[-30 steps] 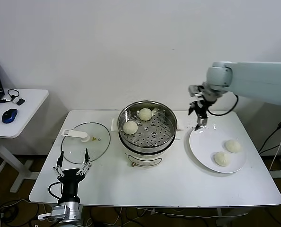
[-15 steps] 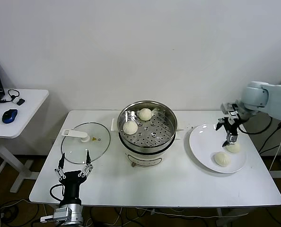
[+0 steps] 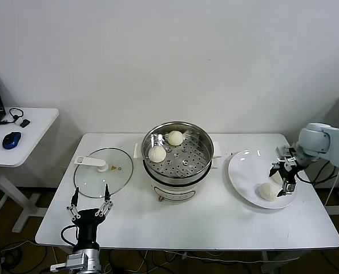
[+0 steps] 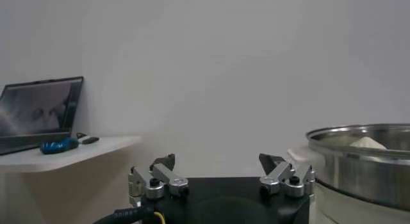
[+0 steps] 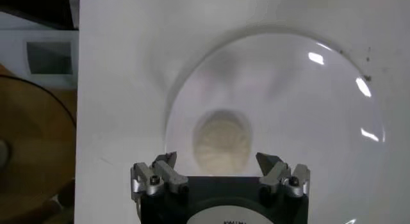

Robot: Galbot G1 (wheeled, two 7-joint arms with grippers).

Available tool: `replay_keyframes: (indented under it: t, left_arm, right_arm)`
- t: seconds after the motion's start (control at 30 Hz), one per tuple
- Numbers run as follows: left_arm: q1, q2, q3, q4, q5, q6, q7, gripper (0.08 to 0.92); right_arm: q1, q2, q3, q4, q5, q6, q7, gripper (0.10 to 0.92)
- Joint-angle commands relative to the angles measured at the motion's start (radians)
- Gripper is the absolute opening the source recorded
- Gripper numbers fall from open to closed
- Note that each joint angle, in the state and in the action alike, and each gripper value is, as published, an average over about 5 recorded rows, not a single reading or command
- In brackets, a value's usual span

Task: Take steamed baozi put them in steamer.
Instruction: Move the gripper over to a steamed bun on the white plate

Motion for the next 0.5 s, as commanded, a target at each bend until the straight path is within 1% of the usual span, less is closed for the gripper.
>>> replay_keyframes:
  t: [0.03,0.5]
  left_arm:
    - [0.004,-0.003,0.0,-0.002,0.004,-0.003,-0.001,0.823]
    - [0.009,-0.003,-0.002,-0.001,0.009,-0.008,-0.001,0.823]
  right_arm:
    - [-0.137,-0.013,0.114,-0.048,-0.035,0.007,0.007,0.823]
    - [-0.204,0.03,0.194,-0.125,-0.041,0.019,0.007,0.823]
